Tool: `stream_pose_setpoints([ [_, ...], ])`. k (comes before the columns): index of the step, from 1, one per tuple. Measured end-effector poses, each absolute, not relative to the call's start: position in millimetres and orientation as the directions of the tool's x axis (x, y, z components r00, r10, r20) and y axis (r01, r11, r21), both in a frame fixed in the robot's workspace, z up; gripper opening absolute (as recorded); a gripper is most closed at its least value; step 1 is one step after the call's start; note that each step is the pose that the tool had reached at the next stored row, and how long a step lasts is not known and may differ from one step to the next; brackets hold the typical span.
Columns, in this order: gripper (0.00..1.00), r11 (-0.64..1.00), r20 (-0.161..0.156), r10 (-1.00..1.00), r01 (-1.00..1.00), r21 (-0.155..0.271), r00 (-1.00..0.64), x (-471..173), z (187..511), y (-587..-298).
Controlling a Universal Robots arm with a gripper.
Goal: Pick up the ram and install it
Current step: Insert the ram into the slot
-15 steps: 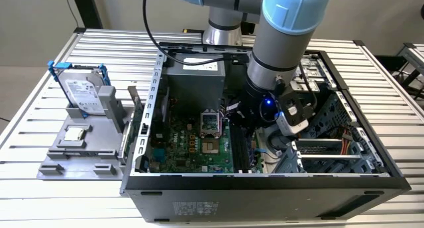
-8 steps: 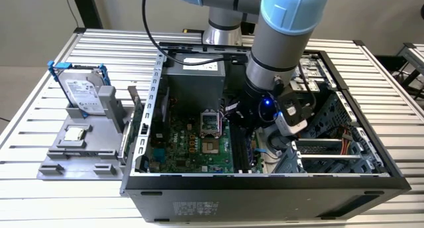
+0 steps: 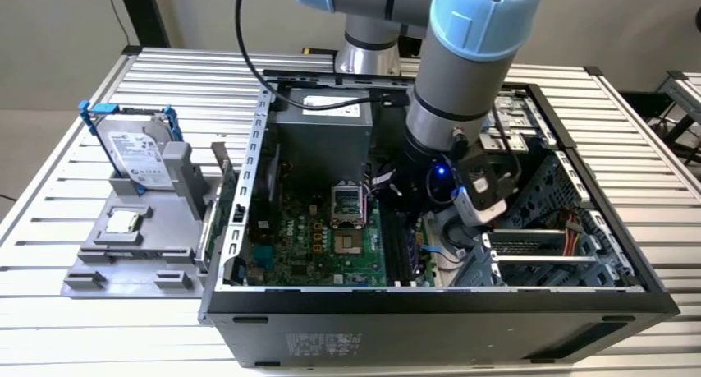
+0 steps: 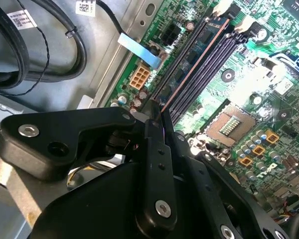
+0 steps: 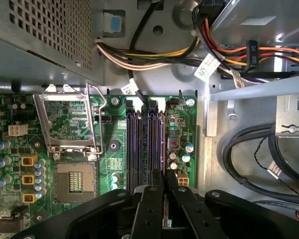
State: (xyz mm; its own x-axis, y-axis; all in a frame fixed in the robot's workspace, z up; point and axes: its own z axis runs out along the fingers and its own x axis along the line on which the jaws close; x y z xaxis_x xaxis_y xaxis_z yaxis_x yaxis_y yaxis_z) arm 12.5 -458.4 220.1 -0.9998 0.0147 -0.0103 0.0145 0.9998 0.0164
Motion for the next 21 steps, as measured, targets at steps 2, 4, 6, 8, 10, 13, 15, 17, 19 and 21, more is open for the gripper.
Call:
stream_pose_setpoints([
  [2,0.00,1.000,-0.010,0.015,0.015,0.016,-1.000,12.5,218.7,-458.4],
  [4,0.00,1.000,-0.010,0.015,0.015,0.016,-1.000,12.5,218.2,-458.4],
  [6,0.00,1.000,-0.010,0.015,0.015,0.016,-1.000,12.5,218.1,-458.0],
  [8,0.00,1.000,-0.010,0.015,0.015,0.016,-1.000,12.4,218.2,-457.4],
  [10,0.00,1.000,-0.010,0.017,0.017,0.015,-1.000,12.4,218.3,-456.7],
  [13,0.00,1.000,-0.010,0.021,0.021,0.016,-1.000,12.2,218.0,-456.3],
  [15,0.00,1.000,-0.010,0.027,0.027,0.016,-1.000,11.9,218.0,-456.3],
  [17,0.00,0.999,-0.010,0.031,0.031,0.016,-0.999,11.9,217.3,-456.2],
  [19,0.00,0.999,-0.010,0.035,0.034,0.016,-0.999,11.8,216.6,-456.4],
  [21,0.00,0.999,-0.010,0.035,0.035,0.017,-0.999,11.8,214.9,-456.7],
])
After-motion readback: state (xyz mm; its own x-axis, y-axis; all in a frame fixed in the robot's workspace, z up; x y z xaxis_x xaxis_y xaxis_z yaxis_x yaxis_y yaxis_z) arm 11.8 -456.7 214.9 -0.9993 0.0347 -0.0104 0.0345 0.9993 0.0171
